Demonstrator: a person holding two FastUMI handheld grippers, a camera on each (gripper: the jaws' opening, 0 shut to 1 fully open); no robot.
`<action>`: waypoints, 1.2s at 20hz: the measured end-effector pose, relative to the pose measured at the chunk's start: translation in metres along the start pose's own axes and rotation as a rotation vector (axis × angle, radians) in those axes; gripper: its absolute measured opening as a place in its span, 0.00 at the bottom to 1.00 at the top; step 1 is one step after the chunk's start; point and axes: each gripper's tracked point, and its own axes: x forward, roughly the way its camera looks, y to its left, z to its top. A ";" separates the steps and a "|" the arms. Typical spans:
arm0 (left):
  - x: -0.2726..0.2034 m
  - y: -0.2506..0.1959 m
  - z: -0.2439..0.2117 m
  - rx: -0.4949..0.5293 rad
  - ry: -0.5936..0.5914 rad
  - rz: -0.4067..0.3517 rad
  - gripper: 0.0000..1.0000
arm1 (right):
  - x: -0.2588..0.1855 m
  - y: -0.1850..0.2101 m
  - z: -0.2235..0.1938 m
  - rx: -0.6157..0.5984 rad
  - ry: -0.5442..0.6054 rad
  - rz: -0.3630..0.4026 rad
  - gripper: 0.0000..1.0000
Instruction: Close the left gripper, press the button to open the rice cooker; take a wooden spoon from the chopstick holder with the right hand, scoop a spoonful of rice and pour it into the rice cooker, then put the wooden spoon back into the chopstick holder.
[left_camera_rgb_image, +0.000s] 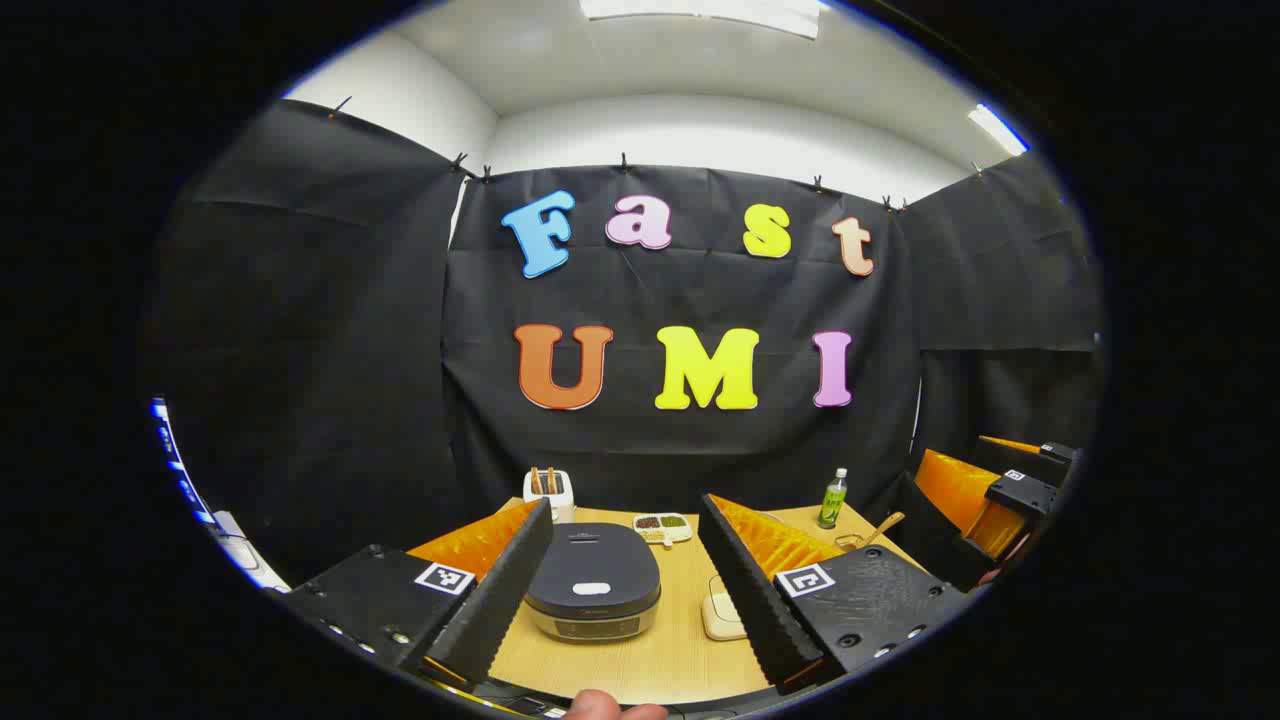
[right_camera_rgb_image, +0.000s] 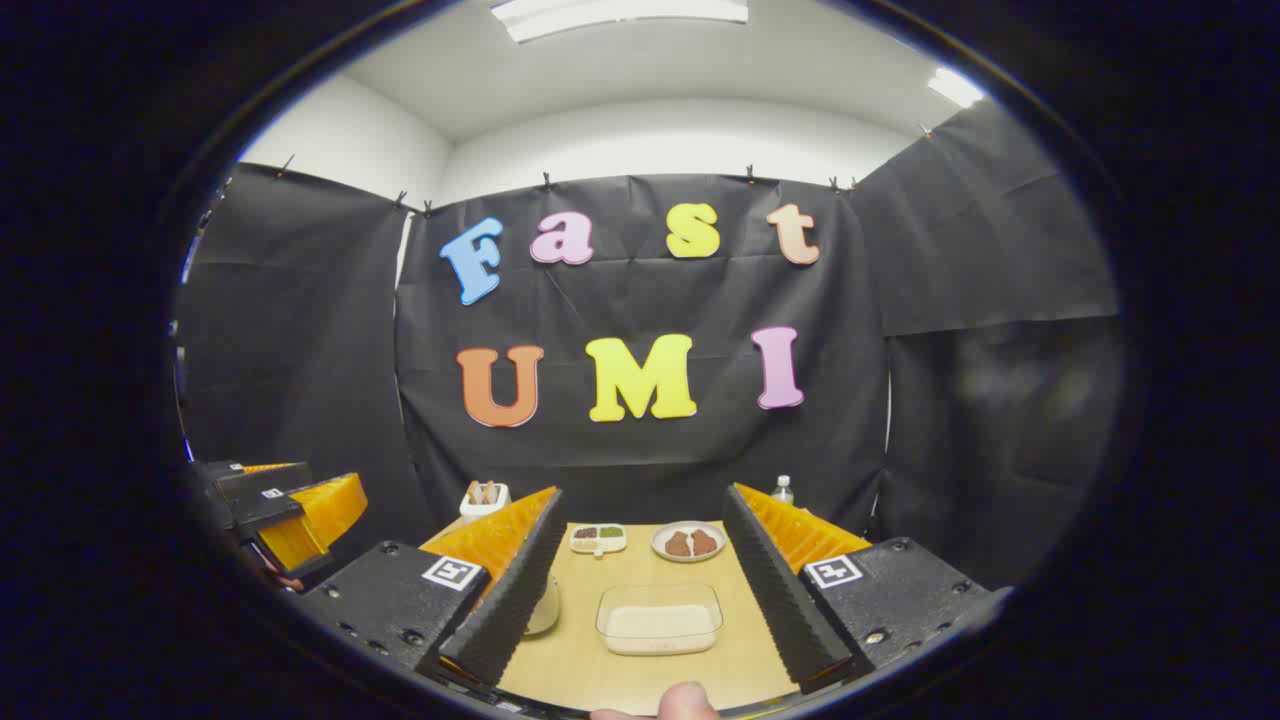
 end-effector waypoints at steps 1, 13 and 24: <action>0.001 -0.002 -0.003 0.002 0.006 -0.006 0.94 | 0.002 -0.002 -0.002 0.001 0.006 -0.001 1.00; 0.015 -0.007 -0.003 0.020 0.005 0.000 0.94 | 0.011 -0.016 -0.004 -0.003 0.007 -0.002 1.00; 0.025 -0.012 -0.013 0.018 0.039 0.052 0.95 | 0.026 -0.044 -0.005 0.012 0.024 -0.047 1.00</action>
